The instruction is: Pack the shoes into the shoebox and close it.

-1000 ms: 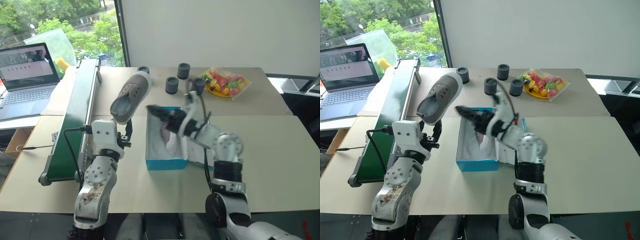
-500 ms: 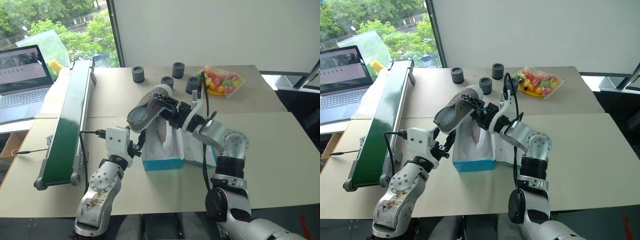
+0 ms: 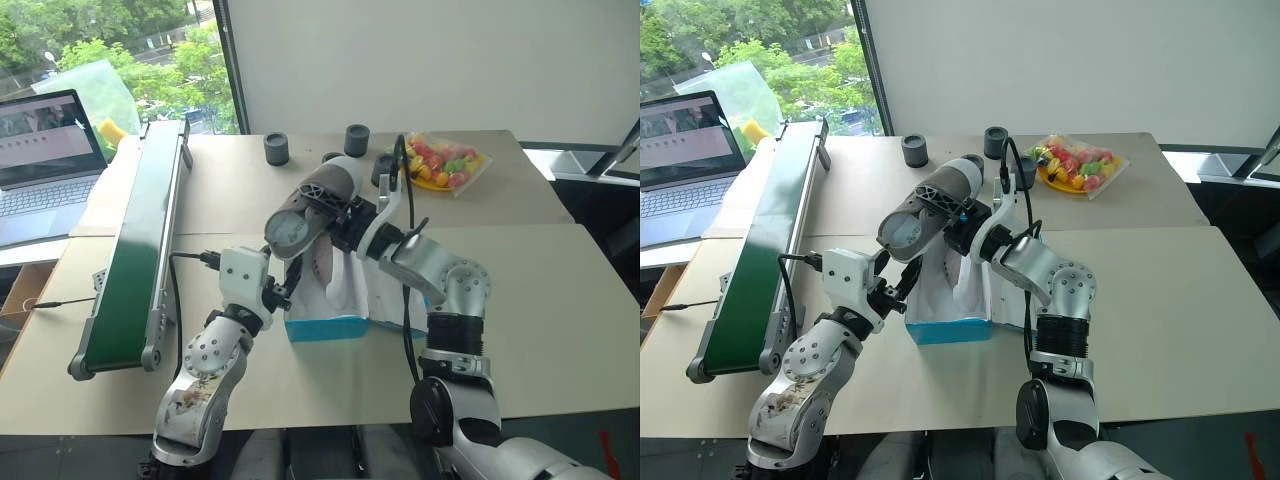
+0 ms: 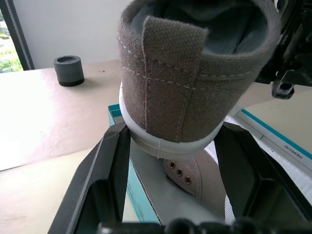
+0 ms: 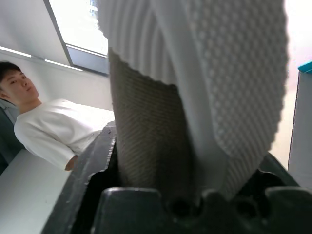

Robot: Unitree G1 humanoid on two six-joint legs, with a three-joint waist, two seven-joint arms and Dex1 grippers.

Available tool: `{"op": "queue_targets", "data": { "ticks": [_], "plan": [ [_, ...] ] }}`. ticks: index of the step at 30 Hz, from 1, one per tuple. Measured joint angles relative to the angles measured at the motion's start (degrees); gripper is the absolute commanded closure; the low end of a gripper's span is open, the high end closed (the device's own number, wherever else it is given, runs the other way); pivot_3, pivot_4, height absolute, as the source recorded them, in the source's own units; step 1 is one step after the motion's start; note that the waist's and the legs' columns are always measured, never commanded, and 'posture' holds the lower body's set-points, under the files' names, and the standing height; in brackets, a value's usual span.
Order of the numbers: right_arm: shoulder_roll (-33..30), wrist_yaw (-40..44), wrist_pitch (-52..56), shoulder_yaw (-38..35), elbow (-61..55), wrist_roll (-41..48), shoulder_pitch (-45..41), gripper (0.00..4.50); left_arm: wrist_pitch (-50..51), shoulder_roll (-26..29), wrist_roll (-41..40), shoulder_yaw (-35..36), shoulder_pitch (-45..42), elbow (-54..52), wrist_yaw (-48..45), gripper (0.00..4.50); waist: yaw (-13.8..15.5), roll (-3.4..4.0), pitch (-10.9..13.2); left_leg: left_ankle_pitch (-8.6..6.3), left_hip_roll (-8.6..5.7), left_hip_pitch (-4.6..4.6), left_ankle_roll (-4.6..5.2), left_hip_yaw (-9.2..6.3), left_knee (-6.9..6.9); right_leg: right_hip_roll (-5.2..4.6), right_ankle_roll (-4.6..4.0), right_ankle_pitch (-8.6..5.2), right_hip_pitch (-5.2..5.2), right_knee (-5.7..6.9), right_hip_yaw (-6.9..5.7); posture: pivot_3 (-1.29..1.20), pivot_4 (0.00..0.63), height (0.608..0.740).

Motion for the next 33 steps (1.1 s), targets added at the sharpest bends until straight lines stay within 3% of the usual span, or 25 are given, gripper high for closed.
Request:
{"op": "queue_targets", "data": {
  "ticks": [1,6,8,12,18,21,25,28,30,33],
  "plan": [
    [-0.01,-0.15,-0.02,0.03,-0.11,0.00,0.03,3.05,-0.04,0.12,0.03,-0.01,-0.05,-0.17,-0.04,2.22,-0.03,0.00,0.00,0.00,0.00,0.00,0.00,0.00,0.00,0.00,0.00,0.00,0.00,0.00,0.00,0.00,0.150,0.740],
    [-0.05,-0.54,0.01,0.22,-0.49,0.37,0.87,3.05,0.05,0.75,0.27,-0.20,0.17,-0.35,-0.26,2.22,-0.05,0.00,0.00,0.00,0.00,0.00,0.00,0.00,0.00,0.00,0.00,0.00,0.00,0.00,0.00,0.00,0.150,0.740],
    [-0.05,-0.58,0.01,0.30,-0.78,0.98,1.22,3.11,-0.07,0.74,0.23,-0.19,0.31,-0.36,-0.47,1.34,-0.04,0.00,0.00,0.00,0.00,0.00,0.00,0.00,0.00,0.00,0.00,0.00,0.00,0.00,0.00,0.00,0.150,0.740],
    [-0.05,-0.55,0.69,2.88,-1.67,3.96,1.48,3.11,0.42,0.90,0.11,-0.45,1.10,0.32,-1.29,0.01,-0.26,0.00,0.00,0.00,0.03,0.01,0.01,-0.01,0.00,0.04,0.00,0.00,-0.02,0.01,0.01,0.00,0.150,0.740],
    [-0.13,-0.84,-0.98,4.36,-1.84,4.33,1.47,3.11,1.15,1.90,-1.79,0.19,3.26,-0.43,-2.87,0.01,-0.04,0.00,0.00,0.00,0.01,0.01,0.01,-0.01,0.01,0.01,0.01,0.00,0.00,0.00,0.00,0.00,0.150,0.740],
    [-1.31,-1.22,-3.64,3.22,0.56,3.17,0.29,3.11,2.20,5.10,-3.46,1.24,5.97,-2.27,-5.38,0.01,-0.21,0.02,0.01,0.00,0.03,0.01,0.01,0.00,0.00,0.03,0.00,0.00,-0.02,0.00,0.01,0.00,0.150,0.740],
    [-7.83,-1.81,-3.07,2.45,6.58,1.26,-6.73,3.11,4.07,9.79,-6.50,3.23,8.77,-5.12,-9.31,0.01,-0.10,0.08,0.06,0.01,0.01,0.01,0.03,0.03,0.02,0.02,0.00,0.00,-0.02,0.00,0.01,0.00,0.150,0.740],
    [-16.73,-2.24,5.86,5.36,11.49,-1.97,-17.23,3.11,5.68,16.20,-9.55,5.35,9.35,-8.03,-14.33,0.01,-0.04,0.17,0.12,-0.01,0.04,0.01,0.07,0.03,-0.02,0.05,-0.05,-0.04,0.00,-0.09,-0.04,0.00,0.150,0.740],
    [-17.81,-2.87,8.57,6.23,12.69,-2.79,-18.70,3.11,6.33,17.03,-10.54,5.73,9.24,-8.44,-15.75,0.01,-0.15,0.15,0.09,-0.04,0.06,0.03,0.12,0.04,-0.08,0.06,-0.05,-0.04,0.07,-0.20,-0.04,0.00,0.150,0.740],
    [-21.70,-3.45,19.37,9.80,20.52,-7.36,-22.35,3.11,6.66,23.47,-13.31,7.29,7.22,-9.22,-20.79,0.01,-0.01,0.16,0.12,-0.03,0.04,-0.17,0.11,0.05,-0.05,0.04,-0.06,-0.03,-0.12,-0.16,-0.06,0.00,0.150,0.740]
  ]
}}
